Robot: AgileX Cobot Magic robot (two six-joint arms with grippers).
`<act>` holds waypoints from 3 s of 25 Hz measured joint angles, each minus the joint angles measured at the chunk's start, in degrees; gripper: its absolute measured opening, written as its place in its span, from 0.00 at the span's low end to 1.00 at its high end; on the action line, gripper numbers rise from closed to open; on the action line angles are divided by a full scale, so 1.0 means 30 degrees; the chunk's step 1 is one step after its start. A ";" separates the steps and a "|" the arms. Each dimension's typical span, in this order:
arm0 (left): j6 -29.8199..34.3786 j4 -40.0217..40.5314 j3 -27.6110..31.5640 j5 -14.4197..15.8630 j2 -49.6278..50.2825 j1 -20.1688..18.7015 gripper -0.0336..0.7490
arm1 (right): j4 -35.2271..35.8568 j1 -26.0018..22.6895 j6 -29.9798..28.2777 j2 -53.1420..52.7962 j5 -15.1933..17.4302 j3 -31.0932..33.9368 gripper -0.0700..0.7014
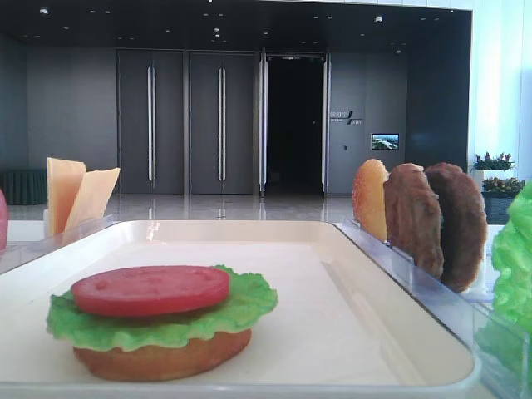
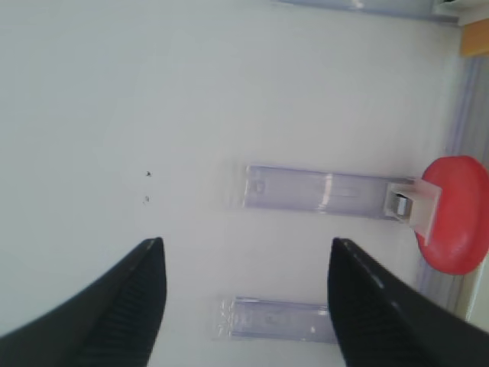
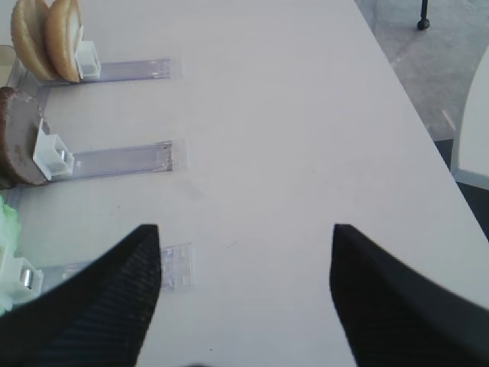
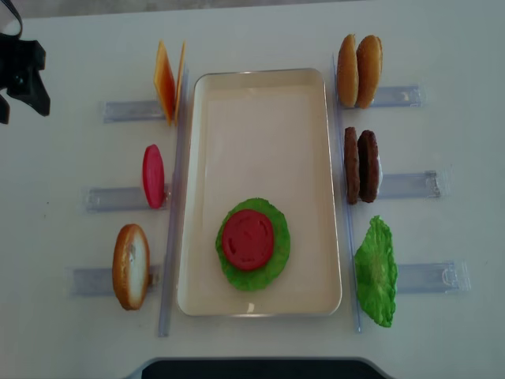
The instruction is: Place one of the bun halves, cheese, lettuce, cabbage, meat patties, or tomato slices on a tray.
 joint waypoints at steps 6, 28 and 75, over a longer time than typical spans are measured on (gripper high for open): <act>0.1026 -0.1270 0.0000 0.0080 -0.2545 0.0000 0.69 | 0.0000 0.0000 0.0000 0.0000 0.0000 0.0000 0.71; 0.2925 -0.3088 0.8744 -0.0240 -1.9372 0.0000 0.69 | 0.0000 0.0000 0.0000 0.0000 0.0000 0.0000 0.71; 0.0535 -0.0821 1.6619 -0.2075 -2.9789 0.0000 0.49 | 0.0252 0.0000 0.0000 0.0000 0.0000 0.0000 0.71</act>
